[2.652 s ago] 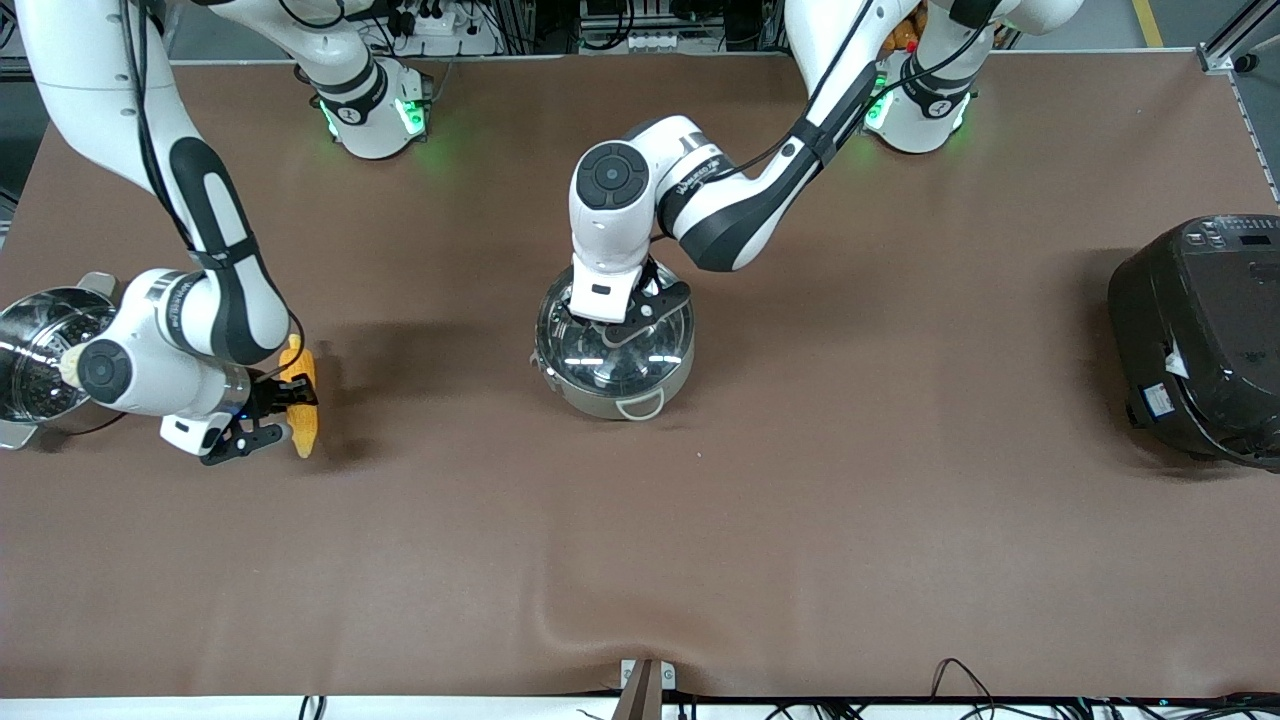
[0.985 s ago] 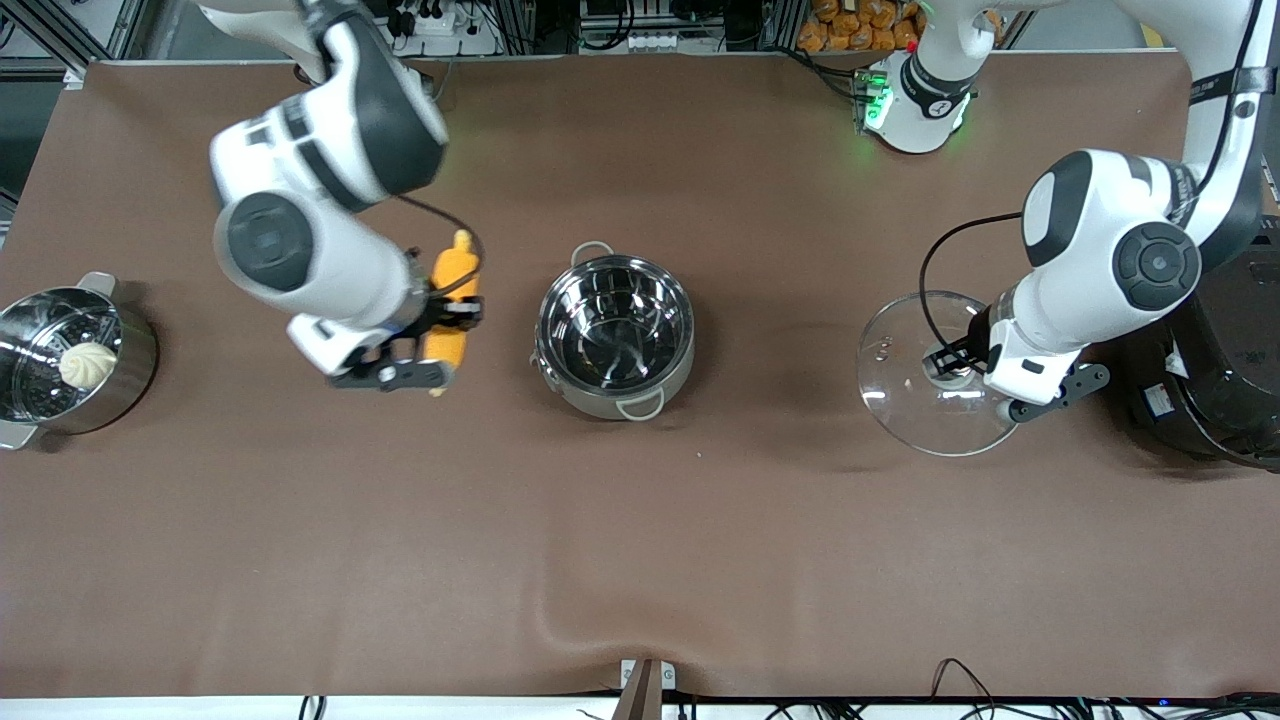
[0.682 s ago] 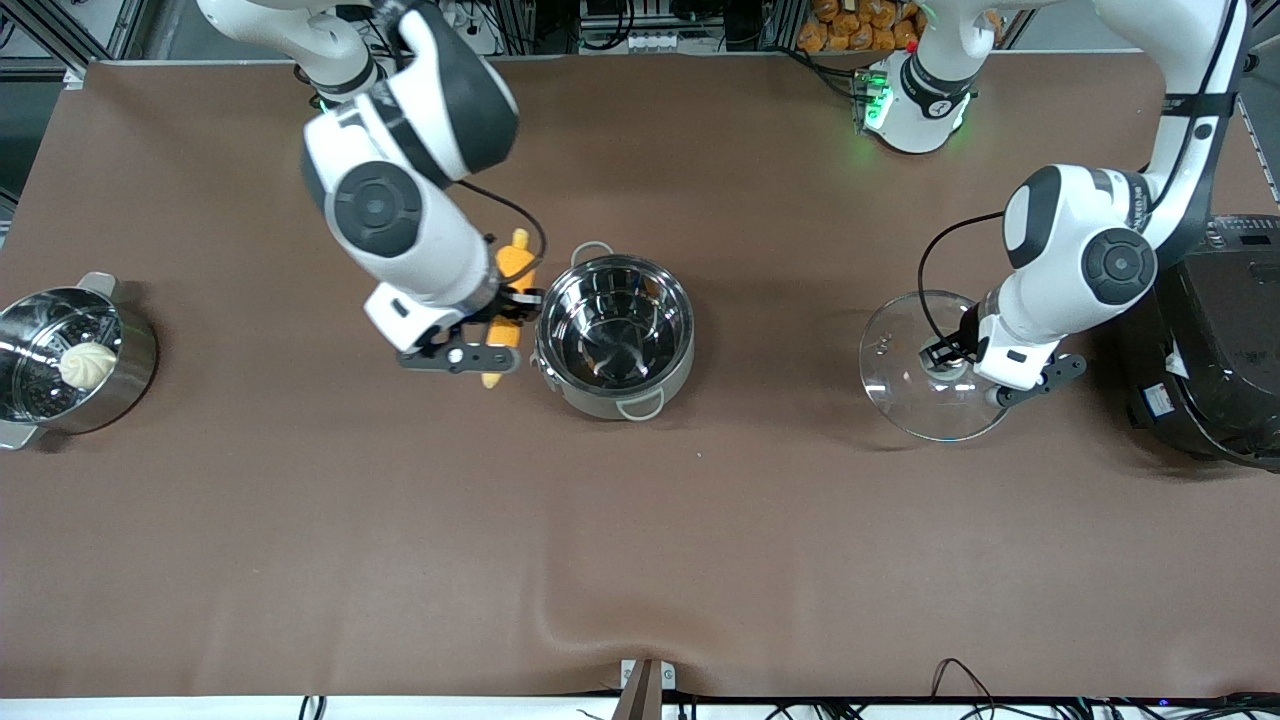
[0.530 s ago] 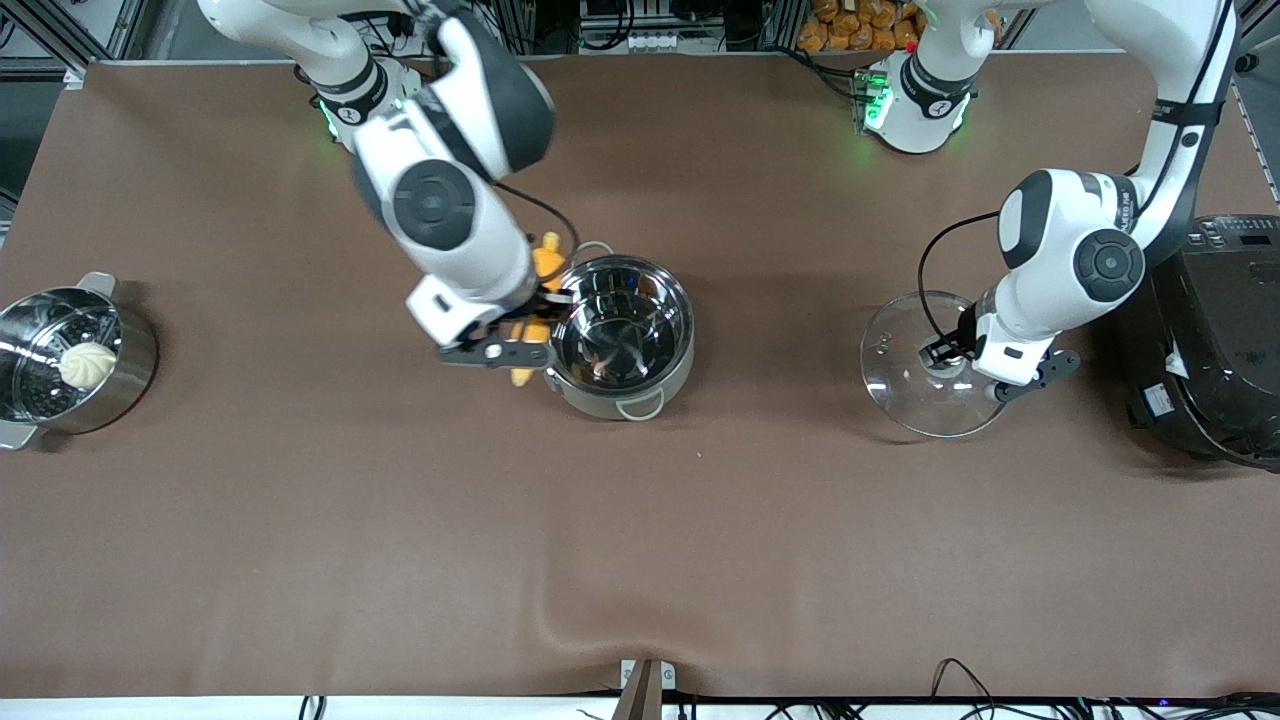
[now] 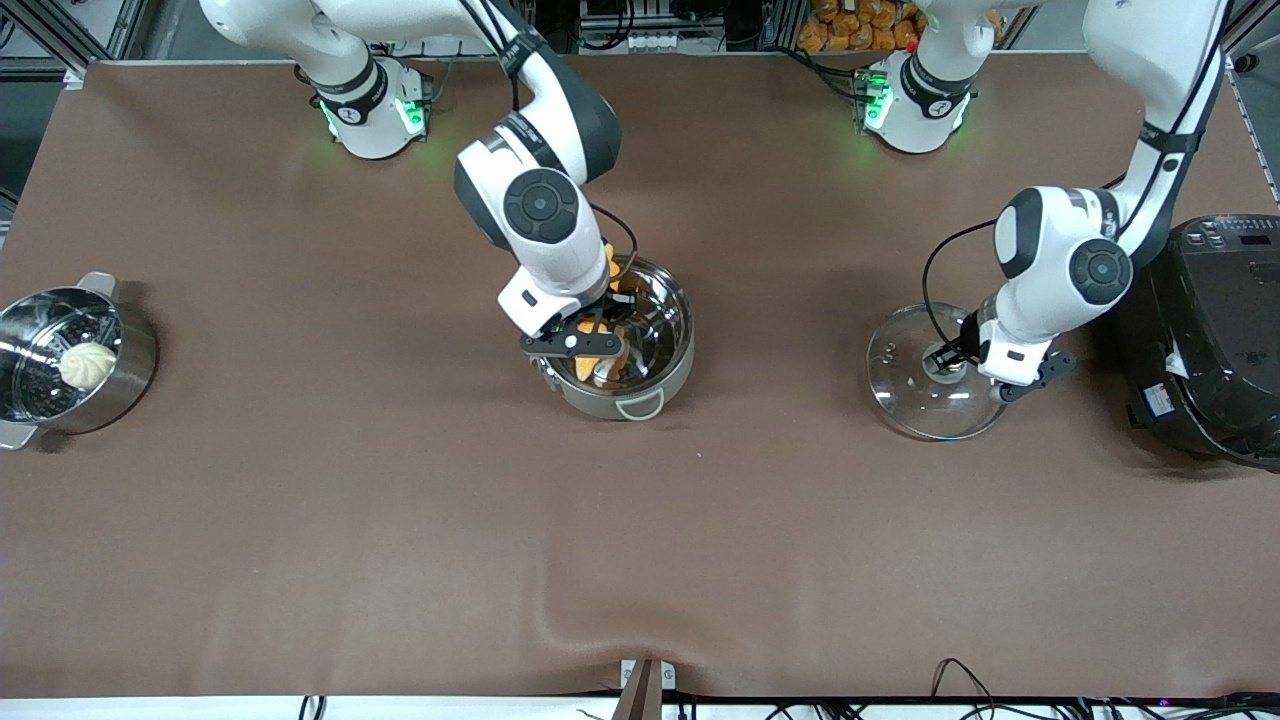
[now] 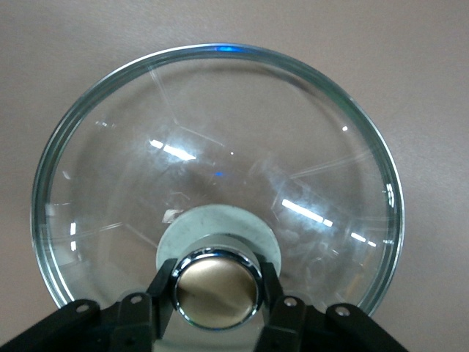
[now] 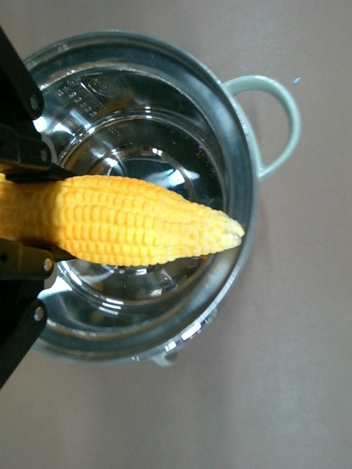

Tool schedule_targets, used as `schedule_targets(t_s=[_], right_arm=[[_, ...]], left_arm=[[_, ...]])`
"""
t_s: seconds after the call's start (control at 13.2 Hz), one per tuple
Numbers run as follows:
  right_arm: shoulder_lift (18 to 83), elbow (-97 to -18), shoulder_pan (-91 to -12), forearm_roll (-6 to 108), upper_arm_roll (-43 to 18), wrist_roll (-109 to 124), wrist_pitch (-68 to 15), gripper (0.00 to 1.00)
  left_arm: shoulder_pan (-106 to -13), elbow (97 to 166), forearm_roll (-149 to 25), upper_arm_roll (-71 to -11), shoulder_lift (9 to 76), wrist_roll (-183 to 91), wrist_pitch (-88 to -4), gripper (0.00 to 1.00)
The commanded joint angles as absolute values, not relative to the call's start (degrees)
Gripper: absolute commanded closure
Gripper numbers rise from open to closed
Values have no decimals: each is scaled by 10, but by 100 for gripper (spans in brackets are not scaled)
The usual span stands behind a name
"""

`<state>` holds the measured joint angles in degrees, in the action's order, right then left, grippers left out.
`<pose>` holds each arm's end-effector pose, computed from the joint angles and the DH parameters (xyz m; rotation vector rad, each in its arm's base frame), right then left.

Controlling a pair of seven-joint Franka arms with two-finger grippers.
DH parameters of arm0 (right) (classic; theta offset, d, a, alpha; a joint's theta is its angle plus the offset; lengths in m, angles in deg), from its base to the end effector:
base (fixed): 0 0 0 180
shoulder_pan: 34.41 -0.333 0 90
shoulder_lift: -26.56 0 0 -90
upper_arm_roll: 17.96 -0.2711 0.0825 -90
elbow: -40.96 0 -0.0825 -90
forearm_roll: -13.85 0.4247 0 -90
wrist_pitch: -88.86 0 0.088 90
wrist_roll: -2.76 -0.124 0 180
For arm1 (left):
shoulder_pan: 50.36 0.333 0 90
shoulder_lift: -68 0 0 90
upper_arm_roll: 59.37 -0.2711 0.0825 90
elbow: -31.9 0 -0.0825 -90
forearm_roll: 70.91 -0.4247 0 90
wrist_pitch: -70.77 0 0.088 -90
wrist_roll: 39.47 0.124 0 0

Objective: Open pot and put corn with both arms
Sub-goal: 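Lower the corn into the pot with the right gripper while the left sets lid down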

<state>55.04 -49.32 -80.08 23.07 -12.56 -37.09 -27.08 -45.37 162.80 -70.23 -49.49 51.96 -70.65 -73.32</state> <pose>0.5201 0.4628 0.2734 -3.0914 0.0869 0.1521 0.5351 -0.0517 0.1339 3.0160 0.7287 -0.0938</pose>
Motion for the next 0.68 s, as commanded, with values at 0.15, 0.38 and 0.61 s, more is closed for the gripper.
schedule_targets(t_s=[0.15,0.38,0.61], right_arm=[[562,-509,-819,219,-128,-401,-311,78],[567,-511,-818,219,-128,-402,-315,23],[566,-507,-817,222,-128,-411,-314,0]], left_arm=[[-453,1623,-695,-488,503,-694,-751,15],[-450,1590,-695,-490,530,-701,-717,0],[-448,1474,-696,-492,550,-699,-562,0]])
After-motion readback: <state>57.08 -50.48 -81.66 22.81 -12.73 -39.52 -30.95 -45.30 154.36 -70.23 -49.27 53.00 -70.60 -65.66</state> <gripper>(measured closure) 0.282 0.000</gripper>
